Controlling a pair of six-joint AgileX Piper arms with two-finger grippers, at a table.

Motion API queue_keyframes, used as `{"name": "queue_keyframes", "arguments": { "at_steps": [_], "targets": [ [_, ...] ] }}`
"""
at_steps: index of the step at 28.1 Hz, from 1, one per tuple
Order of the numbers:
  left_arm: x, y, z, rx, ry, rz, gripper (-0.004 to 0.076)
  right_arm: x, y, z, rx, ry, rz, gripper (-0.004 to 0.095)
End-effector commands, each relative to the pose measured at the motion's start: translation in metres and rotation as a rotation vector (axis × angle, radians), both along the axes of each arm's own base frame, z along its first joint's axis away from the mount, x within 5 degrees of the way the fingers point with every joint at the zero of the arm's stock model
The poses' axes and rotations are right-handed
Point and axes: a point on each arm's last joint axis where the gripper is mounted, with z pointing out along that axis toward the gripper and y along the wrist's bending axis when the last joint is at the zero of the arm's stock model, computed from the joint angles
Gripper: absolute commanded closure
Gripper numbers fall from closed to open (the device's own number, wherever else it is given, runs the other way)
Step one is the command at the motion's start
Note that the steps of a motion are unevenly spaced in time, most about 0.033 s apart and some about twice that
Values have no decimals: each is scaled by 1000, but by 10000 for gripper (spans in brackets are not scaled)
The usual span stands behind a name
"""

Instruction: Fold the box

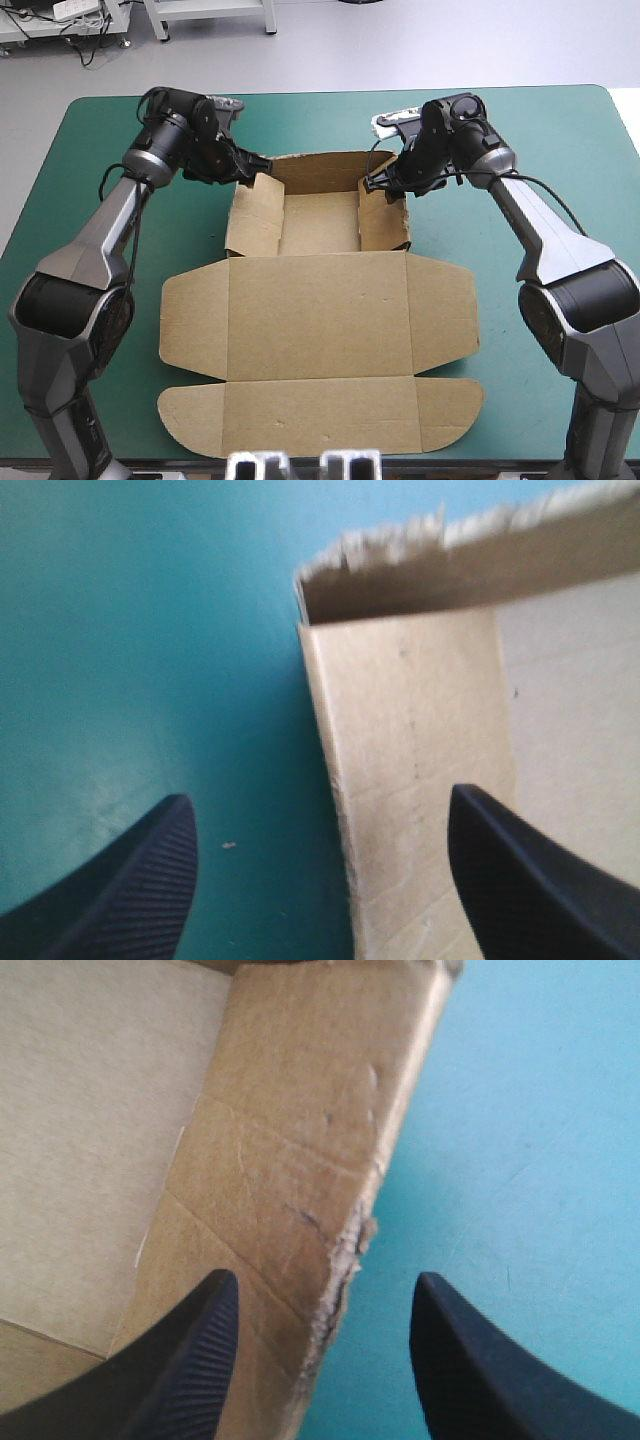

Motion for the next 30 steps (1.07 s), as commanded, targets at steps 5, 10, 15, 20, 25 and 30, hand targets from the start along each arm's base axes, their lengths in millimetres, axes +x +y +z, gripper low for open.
{"name": "queue_keyframes", "arguments": {
  "at_steps": [5,10,15,20,25,30],
  "targets": [
    [-73,21,146,-126,-357,-1,215,-22,-9,84,106,-187,2,411],
    [-134,39,197,-182,-509,-6,260,-28,-10,93,135,-196,-31,417],
    [-195,58,218,-206,-590,-7,377,-26,-12,86,96,-186,-27,418],
    [-232,67,191,-184,-522,-40,463,-24,-13,61,60,-126,-35,418],
    [-261,76,140,-135,-399,-56,538,-20,-8,36,88,-77,-49,418],
    [-313,93,88,-87,-354,-87,619,-9,2,7,118,27,-40,591]
  ]
}}
